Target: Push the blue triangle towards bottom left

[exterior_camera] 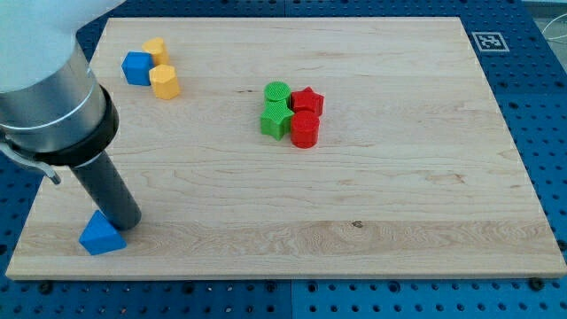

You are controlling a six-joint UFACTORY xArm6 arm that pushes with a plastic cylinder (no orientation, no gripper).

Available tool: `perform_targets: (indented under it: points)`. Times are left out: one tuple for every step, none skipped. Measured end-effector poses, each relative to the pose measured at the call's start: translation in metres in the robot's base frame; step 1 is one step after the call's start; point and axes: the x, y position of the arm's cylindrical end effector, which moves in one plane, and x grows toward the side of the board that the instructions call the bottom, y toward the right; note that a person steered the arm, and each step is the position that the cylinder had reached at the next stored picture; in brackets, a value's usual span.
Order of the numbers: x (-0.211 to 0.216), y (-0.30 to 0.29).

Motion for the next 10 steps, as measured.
perform_targets:
  points:
    - [0.000, 0.012]
    - [0.000, 0.012]
    - [0.000, 0.023]
    - [0.000, 0.047]
    - [0.005, 0.046]
    - [0.011, 0.022]
    - [0.013, -0.003]
    - [0.013, -0.022]
    - [0.013, -0.026]
    - [0.010, -0.025]
